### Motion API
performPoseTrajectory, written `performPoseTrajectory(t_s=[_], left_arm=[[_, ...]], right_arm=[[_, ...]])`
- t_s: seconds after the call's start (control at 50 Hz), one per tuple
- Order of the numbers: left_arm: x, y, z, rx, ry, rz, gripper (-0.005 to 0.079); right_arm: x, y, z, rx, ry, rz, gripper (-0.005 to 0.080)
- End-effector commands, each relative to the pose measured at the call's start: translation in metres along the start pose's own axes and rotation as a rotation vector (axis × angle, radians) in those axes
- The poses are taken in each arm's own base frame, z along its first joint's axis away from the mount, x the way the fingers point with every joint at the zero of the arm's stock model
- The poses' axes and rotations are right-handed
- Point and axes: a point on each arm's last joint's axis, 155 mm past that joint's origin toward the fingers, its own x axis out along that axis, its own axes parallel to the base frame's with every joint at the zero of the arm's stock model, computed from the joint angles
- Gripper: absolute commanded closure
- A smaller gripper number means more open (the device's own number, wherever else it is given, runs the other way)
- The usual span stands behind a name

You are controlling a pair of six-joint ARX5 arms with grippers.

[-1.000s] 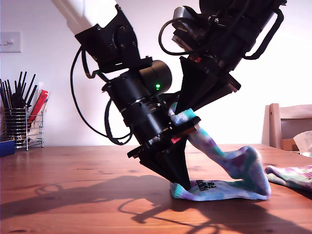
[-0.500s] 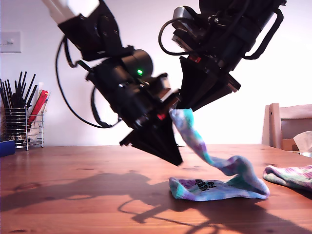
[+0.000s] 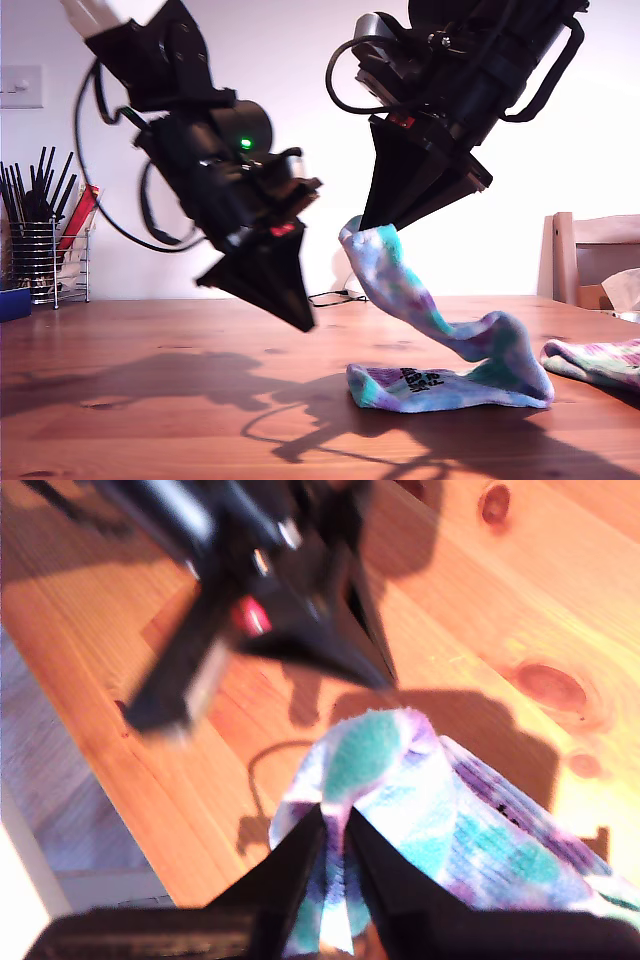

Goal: Fold the socks in front of you. After folding them, place them to the right side.

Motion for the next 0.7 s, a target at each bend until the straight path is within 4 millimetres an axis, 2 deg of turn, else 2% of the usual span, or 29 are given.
performPoseTrajectory(t_s=[0.0,0.44,0.56,0.68], left_arm=[[-0.007,0.001,-0.003,-0.001,-0.005,0.003,0.0753],[-0.017,0.008,0.001,-0.004,-0.032,-0.004,0.0753],[-0.026,0.010,0.004,-0.009,-0.051,-0.002,0.0753],[-0.038,0.007,0.010,-0.008,-0.084,-0.020,0.0753]], right_arm=[[0.008,0.000,-0.001,-0.006,0.013,0.005,0.0765],[0.045,-0.013,-0.015,0.008,0.079,0.020,0.0765],[0.059,-0.016,-0.025,0.017,0.113,0.027,0.0765],[0.074,-0.020,-0.022,0.013,0.099,0.033,0.0765]])
